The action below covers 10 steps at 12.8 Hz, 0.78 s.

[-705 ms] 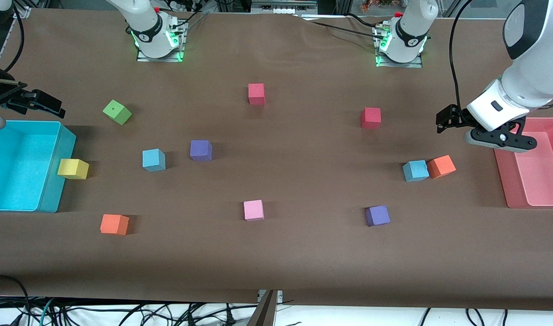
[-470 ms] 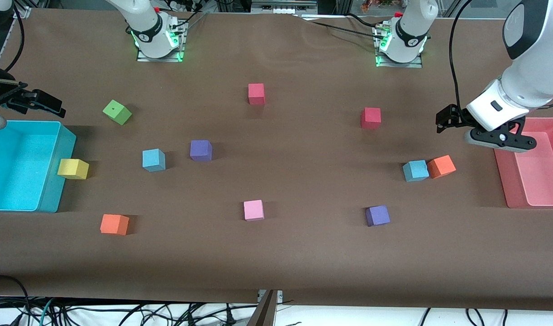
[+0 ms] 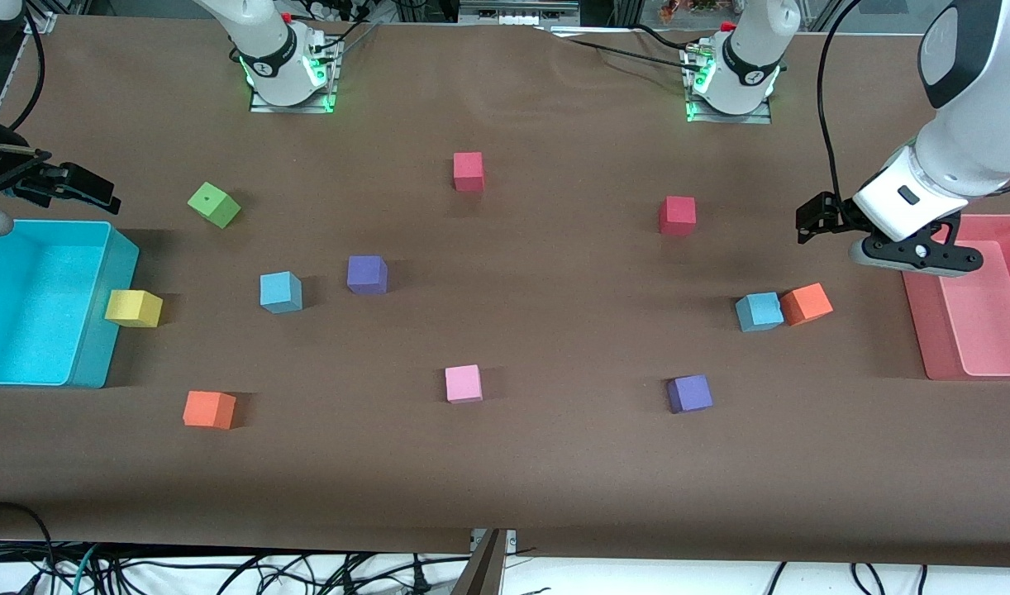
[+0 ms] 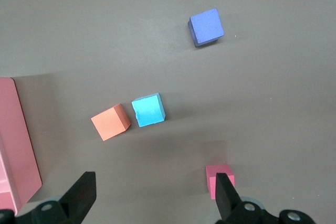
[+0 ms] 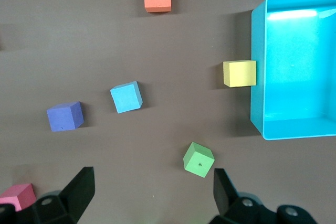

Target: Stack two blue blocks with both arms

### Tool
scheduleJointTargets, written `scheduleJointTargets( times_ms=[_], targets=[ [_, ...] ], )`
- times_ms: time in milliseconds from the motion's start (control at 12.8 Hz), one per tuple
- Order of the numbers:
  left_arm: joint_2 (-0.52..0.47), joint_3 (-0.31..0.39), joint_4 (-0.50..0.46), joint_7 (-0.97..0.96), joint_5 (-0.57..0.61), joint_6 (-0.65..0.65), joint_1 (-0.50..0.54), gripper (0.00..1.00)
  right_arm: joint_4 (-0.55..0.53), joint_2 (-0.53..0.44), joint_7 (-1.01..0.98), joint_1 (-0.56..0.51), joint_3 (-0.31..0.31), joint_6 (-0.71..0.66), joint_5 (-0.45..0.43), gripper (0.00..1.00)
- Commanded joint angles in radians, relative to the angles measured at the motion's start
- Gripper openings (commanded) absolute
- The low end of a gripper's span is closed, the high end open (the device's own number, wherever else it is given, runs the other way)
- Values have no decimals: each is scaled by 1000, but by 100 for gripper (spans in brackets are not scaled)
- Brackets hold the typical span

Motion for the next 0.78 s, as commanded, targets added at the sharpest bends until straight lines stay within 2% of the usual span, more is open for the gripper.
scheduleJointTargets(
  times_ms=[0,705],
  targets=[
    [-5,-2,17,-16,19,-23,-4,100,-1,-5,0,-5,4,-11,13,100],
    [-8,-2,18,-16,16,-31,-6,100,-1,-5,0,-5,4,-13,13,100]
  ],
)
